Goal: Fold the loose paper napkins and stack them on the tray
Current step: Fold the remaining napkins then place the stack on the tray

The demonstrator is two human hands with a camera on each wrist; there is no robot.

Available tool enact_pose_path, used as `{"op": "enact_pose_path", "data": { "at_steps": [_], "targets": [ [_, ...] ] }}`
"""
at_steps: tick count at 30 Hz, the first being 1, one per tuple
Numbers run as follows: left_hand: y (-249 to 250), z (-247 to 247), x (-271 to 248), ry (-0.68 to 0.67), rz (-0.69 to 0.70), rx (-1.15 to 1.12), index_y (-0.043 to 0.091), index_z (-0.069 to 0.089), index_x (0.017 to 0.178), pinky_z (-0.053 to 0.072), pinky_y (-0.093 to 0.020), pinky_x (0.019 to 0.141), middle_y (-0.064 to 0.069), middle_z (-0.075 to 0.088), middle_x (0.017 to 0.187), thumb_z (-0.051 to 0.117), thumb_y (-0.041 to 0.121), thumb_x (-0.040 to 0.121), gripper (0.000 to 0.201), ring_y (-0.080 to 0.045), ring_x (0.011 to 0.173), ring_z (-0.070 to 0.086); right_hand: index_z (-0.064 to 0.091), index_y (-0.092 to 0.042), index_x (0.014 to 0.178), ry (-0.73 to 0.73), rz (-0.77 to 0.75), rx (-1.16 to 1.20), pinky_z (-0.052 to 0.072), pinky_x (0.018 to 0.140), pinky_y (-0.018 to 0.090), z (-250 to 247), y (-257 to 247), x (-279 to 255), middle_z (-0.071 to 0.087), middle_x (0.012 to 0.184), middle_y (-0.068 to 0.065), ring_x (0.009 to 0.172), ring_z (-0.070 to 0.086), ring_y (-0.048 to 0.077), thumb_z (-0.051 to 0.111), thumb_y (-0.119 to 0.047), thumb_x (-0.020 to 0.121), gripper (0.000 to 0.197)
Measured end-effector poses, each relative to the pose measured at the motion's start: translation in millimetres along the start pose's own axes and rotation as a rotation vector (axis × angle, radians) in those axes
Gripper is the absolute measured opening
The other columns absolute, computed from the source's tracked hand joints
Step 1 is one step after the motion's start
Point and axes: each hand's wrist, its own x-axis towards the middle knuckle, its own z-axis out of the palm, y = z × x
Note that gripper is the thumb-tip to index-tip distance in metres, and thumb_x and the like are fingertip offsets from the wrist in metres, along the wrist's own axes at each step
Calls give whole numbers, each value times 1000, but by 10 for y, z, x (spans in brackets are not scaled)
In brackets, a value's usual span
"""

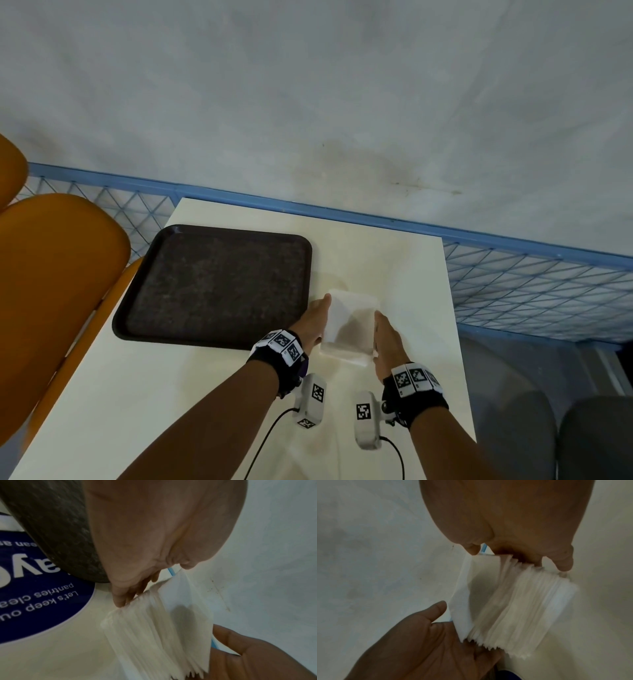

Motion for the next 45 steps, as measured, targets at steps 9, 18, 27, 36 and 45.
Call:
{"op": "enact_pose_path", "data": {
  "at_steps": [9, 18, 27, 36, 45],
  "targets": [
    [23, 85, -169, -78, 6, -15, 27, 13, 161, 13, -43, 126, 5, 13, 167, 31, 72, 96, 81, -19, 154, 15, 41, -13, 150, 1, 11, 71, 34, 116, 48, 21, 9, 29, 49, 149, 10, 138, 44, 33, 38, -63, 99, 71],
    [-109, -101, -341, 175, -64, -252, 14, 38, 152, 39, -36, 97, -5, 52, 139, 36, 57, 102, 65, -24, 116, 53, 47, -10, 147, 90, -484, -656, 28, 116, 36, -188, -669, 189, 47, 152, 12, 140, 42, 31, 28, -53, 105, 63],
    [-421, 10, -507, -49, -303, -278, 19, 25, 156, 41, -49, 111, -20, 35, 155, 70, 70, 76, 105, -37, 138, 41, 38, -22, 153, -263, -376, -1254, 27, 118, 39, 103, -732, 255, 36, 160, 2, 147, 35, 24, 43, -75, 90, 82],
    [-484, 80, -391, 182, -194, -250, 14, 46, 142, 48, -39, 92, -6, 54, 136, 67, 43, 92, 62, -26, 120, 51, 64, -17, 100, -252, -196, -1204, 48, 88, 34, -99, -412, 159, 66, 108, 7, 110, 64, 27, 58, -70, 84, 56],
    [-529, 220, -529, 242, -56, -237, 5, 57, 126, 53, -44, 96, -12, 66, 118, 69, 25, 81, 51, -29, 106, 64, 71, -9, 100, -228, -137, -708, 52, 91, 43, -89, 82, -48, 74, 104, 13, 100, 68, 31, 62, -55, 48, 69]
  ]
}}
